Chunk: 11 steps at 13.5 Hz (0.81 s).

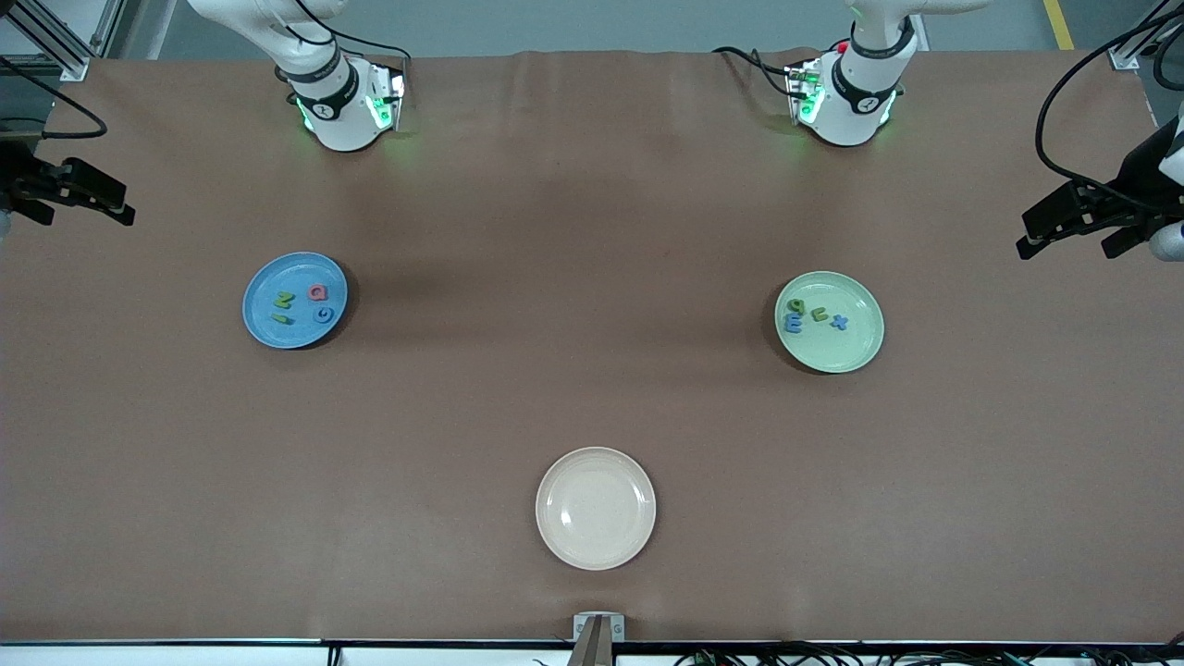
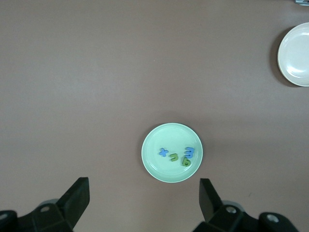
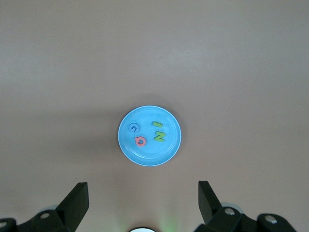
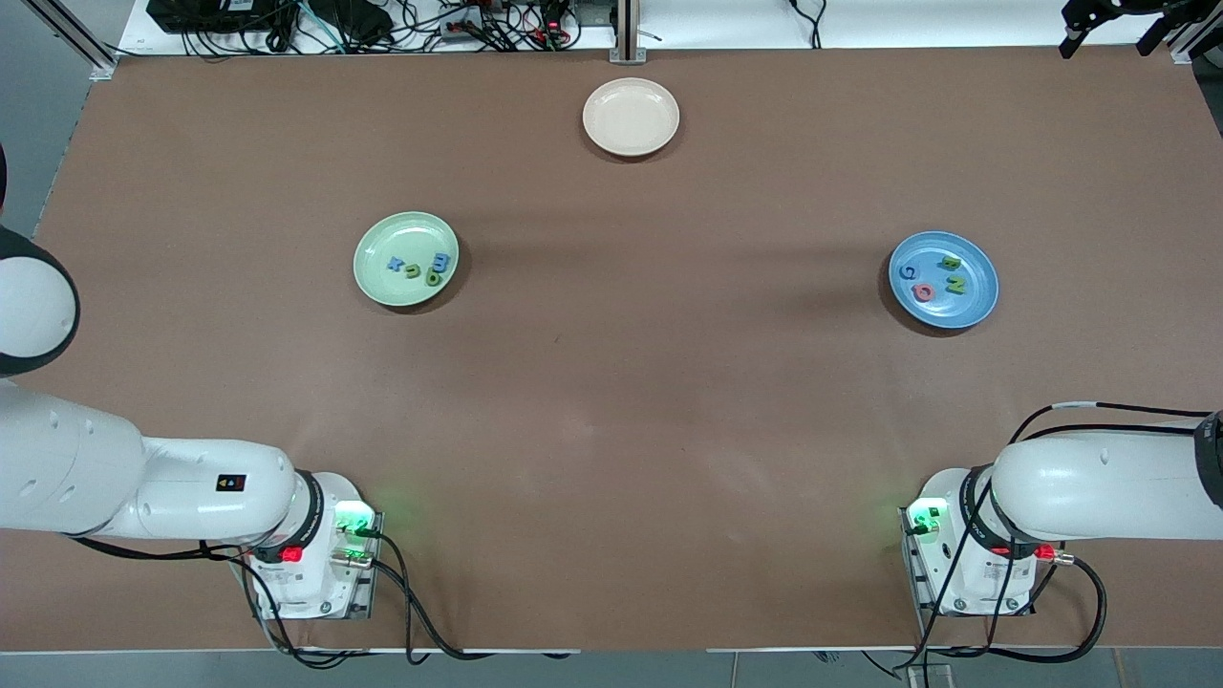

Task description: Sort uppercase to blue plate, lowercase to green plate

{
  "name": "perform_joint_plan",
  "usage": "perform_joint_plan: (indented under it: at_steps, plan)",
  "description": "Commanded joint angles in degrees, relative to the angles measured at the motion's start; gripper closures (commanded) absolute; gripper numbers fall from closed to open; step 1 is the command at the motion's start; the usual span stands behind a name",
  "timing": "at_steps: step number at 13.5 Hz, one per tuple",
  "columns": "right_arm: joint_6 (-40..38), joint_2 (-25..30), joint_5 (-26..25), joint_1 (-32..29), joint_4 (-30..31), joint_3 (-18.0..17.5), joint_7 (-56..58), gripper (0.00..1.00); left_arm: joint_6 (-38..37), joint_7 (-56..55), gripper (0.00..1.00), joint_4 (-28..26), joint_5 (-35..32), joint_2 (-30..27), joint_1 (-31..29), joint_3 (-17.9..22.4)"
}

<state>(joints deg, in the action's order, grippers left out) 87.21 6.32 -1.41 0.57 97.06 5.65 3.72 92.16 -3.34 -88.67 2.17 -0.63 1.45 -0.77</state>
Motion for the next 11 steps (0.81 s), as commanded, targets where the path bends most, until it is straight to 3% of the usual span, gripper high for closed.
perform_joint_plan:
  at_steps: [1,4,11]
  plan:
    - [0.95,1.59,0.79,-1.19,1.55,-0.64,0.15,0.0,-0.75,0.62,0.0,0.17,0.03,-0.78,-0.13,-0.1]
    - [0.86,1.68,0.79,-1.98,1.55,-2.31,0.15,0.0,-0.75,0.53,0.0,0.17,0.12,-0.78,-0.13,-0.1]
    - [1.03,1.76,0.79,-1.63,1.55,-2.31,0.15,0.0,-0.75,0.53,0.0,0.17,0.03,-0.78,-0.13,-0.1]
